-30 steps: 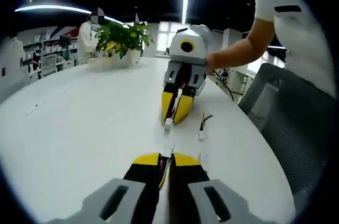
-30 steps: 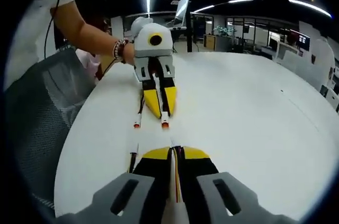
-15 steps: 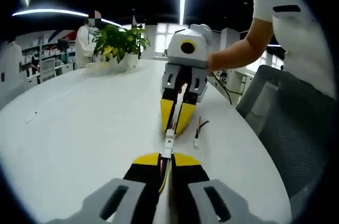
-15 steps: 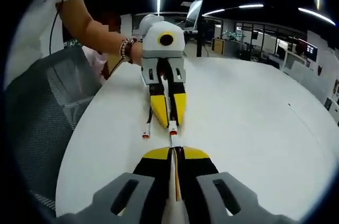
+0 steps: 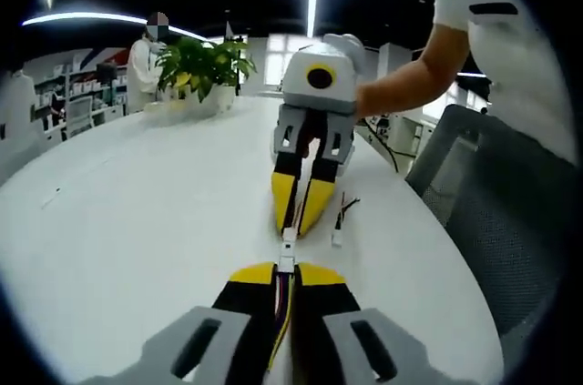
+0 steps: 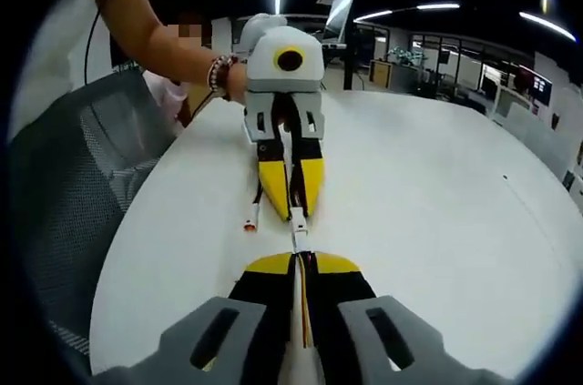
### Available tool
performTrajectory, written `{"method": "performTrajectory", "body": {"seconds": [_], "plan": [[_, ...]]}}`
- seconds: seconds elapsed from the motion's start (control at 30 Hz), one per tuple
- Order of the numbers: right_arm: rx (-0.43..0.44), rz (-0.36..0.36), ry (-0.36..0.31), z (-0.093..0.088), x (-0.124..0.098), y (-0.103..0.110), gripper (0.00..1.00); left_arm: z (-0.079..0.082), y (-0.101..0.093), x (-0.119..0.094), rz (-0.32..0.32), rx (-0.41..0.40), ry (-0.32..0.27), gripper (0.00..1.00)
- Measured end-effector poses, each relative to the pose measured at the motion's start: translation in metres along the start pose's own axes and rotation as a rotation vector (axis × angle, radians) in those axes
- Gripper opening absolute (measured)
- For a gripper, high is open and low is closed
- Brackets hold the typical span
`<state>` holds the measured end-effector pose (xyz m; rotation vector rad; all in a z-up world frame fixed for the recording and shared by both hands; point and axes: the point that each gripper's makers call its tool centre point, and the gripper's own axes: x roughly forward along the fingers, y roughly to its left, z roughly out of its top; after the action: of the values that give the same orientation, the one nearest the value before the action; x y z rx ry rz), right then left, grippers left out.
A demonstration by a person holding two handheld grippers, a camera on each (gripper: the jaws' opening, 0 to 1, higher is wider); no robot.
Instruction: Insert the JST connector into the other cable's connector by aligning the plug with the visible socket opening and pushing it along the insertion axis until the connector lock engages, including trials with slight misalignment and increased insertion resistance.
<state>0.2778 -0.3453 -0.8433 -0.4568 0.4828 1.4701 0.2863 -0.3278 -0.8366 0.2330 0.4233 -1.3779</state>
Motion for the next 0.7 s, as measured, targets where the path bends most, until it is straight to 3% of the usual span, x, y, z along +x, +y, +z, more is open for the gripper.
{"method": "performTrajectory", "body": {"seconds": [0.7], "plan": [[-0.014, 0.023, 0.009, -0.003, 0.001, 0.003, 0.04, 0.002, -0.016, 0.005, -0.038, 0.058, 0.024, 0.0]]}}
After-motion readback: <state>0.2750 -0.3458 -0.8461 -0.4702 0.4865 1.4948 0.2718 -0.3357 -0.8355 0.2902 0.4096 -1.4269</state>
